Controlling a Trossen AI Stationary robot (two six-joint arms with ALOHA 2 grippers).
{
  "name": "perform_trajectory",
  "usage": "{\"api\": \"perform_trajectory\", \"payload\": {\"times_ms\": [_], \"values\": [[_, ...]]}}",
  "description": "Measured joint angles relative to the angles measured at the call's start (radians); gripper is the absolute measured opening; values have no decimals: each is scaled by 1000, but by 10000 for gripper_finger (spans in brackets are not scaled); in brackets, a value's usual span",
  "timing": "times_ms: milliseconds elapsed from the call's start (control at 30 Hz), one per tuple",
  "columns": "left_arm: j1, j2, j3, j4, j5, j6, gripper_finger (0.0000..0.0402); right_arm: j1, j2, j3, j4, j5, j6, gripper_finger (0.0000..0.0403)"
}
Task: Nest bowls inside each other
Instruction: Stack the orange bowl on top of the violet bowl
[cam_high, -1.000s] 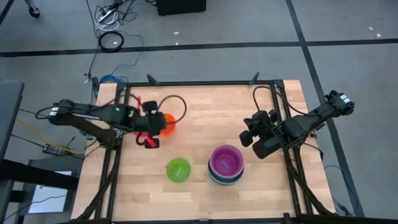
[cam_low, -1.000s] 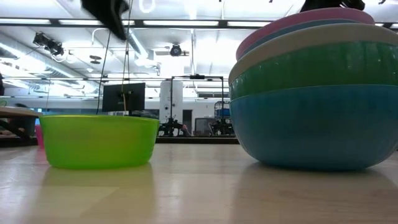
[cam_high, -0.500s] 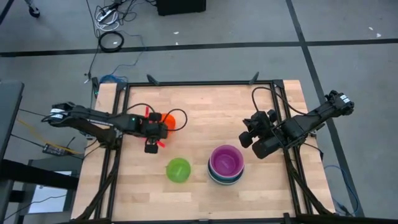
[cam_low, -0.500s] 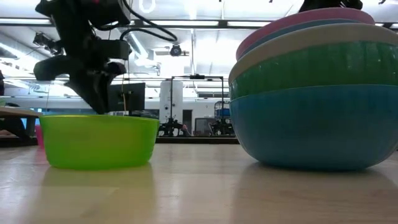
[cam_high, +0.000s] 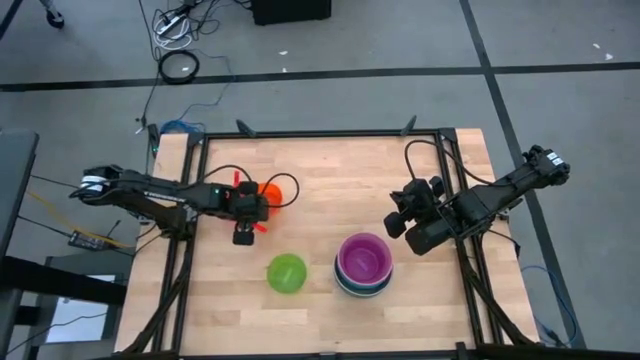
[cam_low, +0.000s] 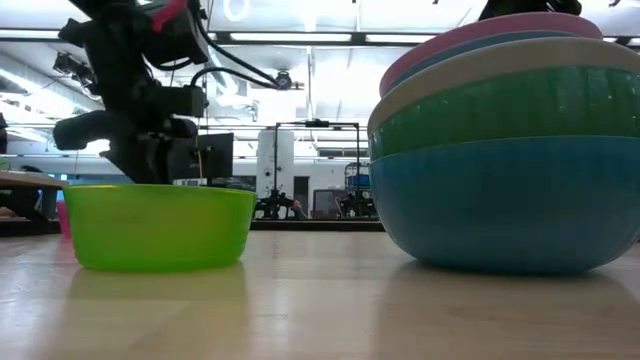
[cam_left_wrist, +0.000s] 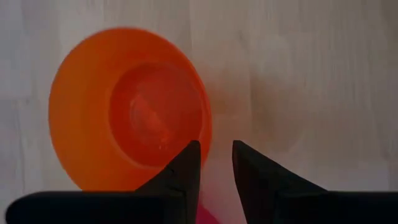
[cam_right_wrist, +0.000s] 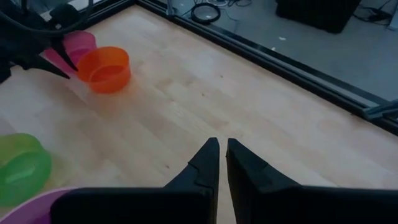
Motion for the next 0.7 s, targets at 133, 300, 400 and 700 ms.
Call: {"api": "perform_trajectory", "payload": {"times_ms": [133,300,400,700], "values": [[14,9,-28,40,-5,-1,101,0,1,0,5,-3,-5,21],[33,35,-48,78,-5,1,101,0,2,0,7,-4,-5,21],[46,61,-51,91,-5,3,90,0,2,0,9,-4,-6,21],[60,84,-26,172,34,26,7,0,2,0,13,-5,-21,20]]}}
